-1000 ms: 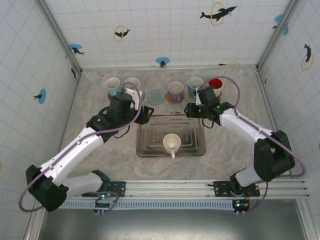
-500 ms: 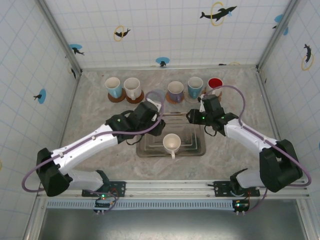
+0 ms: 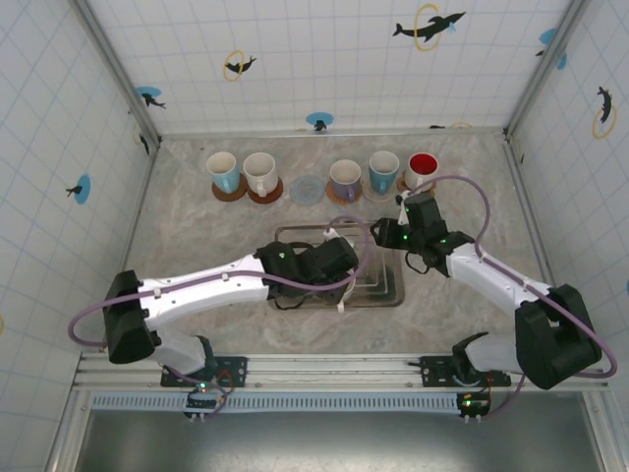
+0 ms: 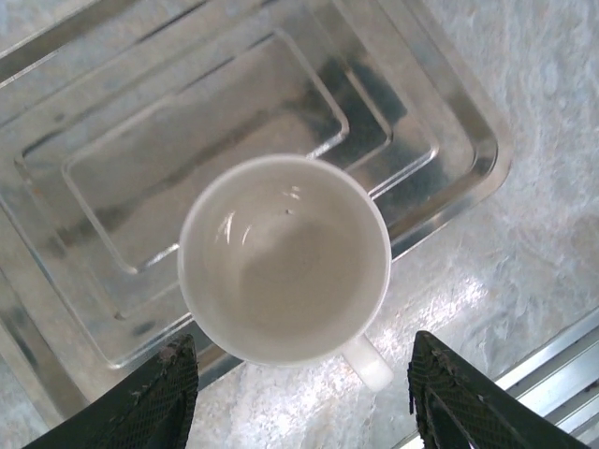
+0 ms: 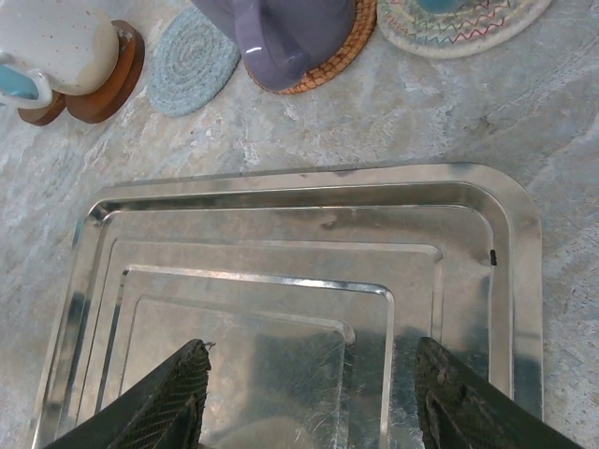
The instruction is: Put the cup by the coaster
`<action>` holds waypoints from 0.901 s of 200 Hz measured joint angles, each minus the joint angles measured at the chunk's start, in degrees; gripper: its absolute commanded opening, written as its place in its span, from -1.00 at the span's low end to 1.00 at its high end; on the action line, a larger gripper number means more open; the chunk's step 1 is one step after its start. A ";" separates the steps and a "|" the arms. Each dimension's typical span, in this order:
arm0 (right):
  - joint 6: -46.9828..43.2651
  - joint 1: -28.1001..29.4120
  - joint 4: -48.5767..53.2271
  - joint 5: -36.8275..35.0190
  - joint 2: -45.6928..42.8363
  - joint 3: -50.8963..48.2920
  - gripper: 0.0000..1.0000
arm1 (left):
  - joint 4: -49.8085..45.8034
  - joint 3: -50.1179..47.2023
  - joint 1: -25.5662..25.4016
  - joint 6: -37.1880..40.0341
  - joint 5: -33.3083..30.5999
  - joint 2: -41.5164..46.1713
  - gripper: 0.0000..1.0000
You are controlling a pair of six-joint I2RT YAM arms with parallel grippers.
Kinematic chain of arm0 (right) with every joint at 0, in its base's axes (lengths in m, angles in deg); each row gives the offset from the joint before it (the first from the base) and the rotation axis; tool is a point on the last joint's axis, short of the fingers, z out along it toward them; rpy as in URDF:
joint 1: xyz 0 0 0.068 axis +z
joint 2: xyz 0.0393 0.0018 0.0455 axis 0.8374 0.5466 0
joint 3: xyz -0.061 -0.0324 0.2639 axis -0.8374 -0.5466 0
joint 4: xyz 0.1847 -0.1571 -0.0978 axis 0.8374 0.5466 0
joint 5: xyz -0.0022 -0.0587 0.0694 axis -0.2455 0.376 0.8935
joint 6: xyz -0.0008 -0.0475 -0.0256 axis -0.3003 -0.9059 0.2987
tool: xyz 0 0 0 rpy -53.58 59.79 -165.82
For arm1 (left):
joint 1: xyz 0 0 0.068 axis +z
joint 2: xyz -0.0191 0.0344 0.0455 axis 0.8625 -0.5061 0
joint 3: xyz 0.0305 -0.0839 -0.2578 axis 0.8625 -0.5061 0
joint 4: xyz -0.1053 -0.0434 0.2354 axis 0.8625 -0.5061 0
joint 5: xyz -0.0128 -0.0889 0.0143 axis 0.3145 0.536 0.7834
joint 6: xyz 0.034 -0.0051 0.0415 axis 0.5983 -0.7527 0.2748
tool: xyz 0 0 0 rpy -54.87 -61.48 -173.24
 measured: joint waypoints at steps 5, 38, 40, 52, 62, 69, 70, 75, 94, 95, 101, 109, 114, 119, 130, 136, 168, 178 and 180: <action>0.04 -0.04 -0.07 0.00 -0.09 -0.04 0.21 | -0.33 0.00 -0.46 -0.42 -0.17 -0.26 0.23; 0.63 -0.33 -0.96 -0.15 -1.25 -0.48 0.22 | -1.95 0.26 -3.34 -3.04 -0.90 -0.68 0.24; 0.66 -0.33 -0.98 -0.15 -1.25 -0.48 0.22 | -1.99 0.33 -3.50 -3.28 -0.94 -0.68 0.24; 0.92 -0.33 -1.62 -0.17 -1.27 -0.72 0.22 | -2.08 0.55 -4.17 -3.76 -0.96 -0.92 0.24; 1.14 -0.33 -2.05 -0.15 -1.27 -1.07 0.22 | -2.05 0.63 -4.59 -4.11 -0.92 -1.33 0.24; 1.18 -0.33 -2.21 -0.15 -1.29 -1.33 0.22 | -2.05 0.63 -4.68 -4.39 -0.90 -1.68 0.24; 1.20 -0.33 -2.23 -0.17 -1.27 -1.38 0.22 | -2.05 0.63 -4.70 -4.42 -0.90 -1.70 0.24; 1.29 -0.33 -2.21 -0.17 -1.29 -1.49 0.22 | -1.99 0.63 -4.72 -4.52 -0.90 -1.97 0.24; 1.51 -0.33 -2.34 -0.17 -1.40 -1.77 0.22 | -1.70 0.59 -4.72 -4.85 -1.18 -2.99 0.24; 1.51 -0.33 -2.29 -0.17 -1.40 -1.77 0.22 | -1.66 0.57 -4.72 -4.85 -1.18 -3.08 0.24; 1.53 -0.33 -2.32 -0.20 -1.51 -1.81 0.22 | -1.51 0.52 -4.70 -4.85 -1.36 -3.37 0.24; 1.55 -0.33 -2.40 -0.20 -1.68 -1.86 0.22 | -1.38 0.50 -4.70 -4.87 -1.42 -3.80 0.24; 1.57 -0.33 -2.43 -0.20 -1.81 -1.86 0.22 | -1.22 0.48 -4.72 -4.87 -1.51 -4.07 0.24; 1.57 -0.33 -2.45 -0.22 -1.92 -1.86 0.22 | -1.05 0.44 -4.72 -4.87 -1.55 -4.33 0.24; 1.60 -0.33 -2.45 -0.20 -2.23 -1.86 0.22 | -0.68 0.39 -4.70 -5.05 -1.57 -4.96 0.23; 1.60 -0.33 -2.47 -0.24 -2.36 -1.86 0.22 | -0.46 0.37 -4.70 -5.11 -1.57 -5.33 0.23; 1.68 -0.35 -2.51 -0.26 -2.62 -1.86 0.22 | 0.02 -0.79 -4.70 -5.88 -1.75 -6.27 0.20; 1.73 -0.35 -2.49 -0.35 -2.62 -1.86 0.22 | 0.02 -1.38 -4.72 -6.29 -1.77 -6.27 0.19; 1.77 -0.37 -2.49 -0.35 -2.64 -1.86 0.22 | -0.02 -1.44 -4.72 -6.38 -1.81 -6.27 0.19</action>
